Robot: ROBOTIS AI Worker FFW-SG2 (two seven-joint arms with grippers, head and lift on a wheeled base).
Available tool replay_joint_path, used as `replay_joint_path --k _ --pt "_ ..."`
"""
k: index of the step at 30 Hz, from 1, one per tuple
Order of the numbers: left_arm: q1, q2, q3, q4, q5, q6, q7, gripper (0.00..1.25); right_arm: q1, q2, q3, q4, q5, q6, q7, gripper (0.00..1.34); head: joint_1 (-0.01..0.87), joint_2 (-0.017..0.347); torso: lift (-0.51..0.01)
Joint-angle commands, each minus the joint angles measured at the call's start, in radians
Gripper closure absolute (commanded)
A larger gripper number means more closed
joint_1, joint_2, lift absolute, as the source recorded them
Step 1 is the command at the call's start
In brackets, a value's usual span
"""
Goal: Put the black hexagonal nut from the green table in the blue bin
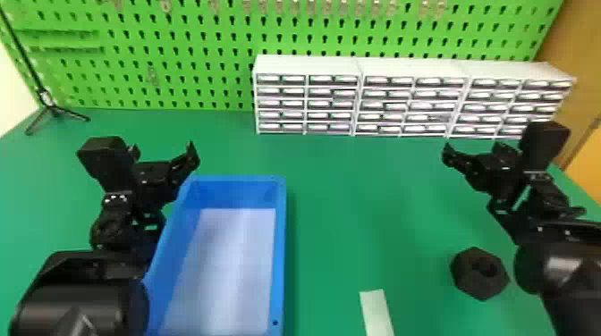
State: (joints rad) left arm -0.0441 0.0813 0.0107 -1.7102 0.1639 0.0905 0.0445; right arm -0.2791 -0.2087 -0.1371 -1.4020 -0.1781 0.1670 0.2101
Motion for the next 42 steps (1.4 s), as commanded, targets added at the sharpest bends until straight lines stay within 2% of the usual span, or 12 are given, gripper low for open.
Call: replay_joint_path --k 1,17,21,24,33,42 --pt "0.0 0.0 0.0 0.0 -0.001 0.0 0.0 0.16 0.0 0.0 -0.001 0.0 0.002 0.002 0.0 0.12 0.686 0.028 -0.096" --pt "-0.003 0.0 0.0 0.001 -0.003 0.0 0.0 0.16 0.0 0.0 0.002 0.0 0.002 0.003 0.0 0.12 0.686 0.028 -0.096" --pt "-0.003 0.0 0.0 0.0 -0.003 0.0 0.0 0.16 0.005 -0.001 -0.002 -0.021 0.009 0.049 0.0 0.12 0.686 0.028 -0.096" --pt "-0.002 0.0 0.0 0.0 -0.003 0.0 0.0 0.16 0.021 -0.003 -0.013 -0.052 0.011 0.078 0.0 0.12 0.686 0.028 -0.096" --pt "0.003 0.0 0.003 0.001 -0.004 0.0 0.0 0.16 0.116 0.017 -0.101 -0.222 0.031 0.24 0.0 0.12 0.686 0.028 -0.096" --pt "0.003 0.0 0.005 0.0 -0.004 0.0 0.0 0.16 0.156 -0.014 -0.108 -0.302 0.008 0.338 0.0 0.12 0.686 0.028 -0.096"
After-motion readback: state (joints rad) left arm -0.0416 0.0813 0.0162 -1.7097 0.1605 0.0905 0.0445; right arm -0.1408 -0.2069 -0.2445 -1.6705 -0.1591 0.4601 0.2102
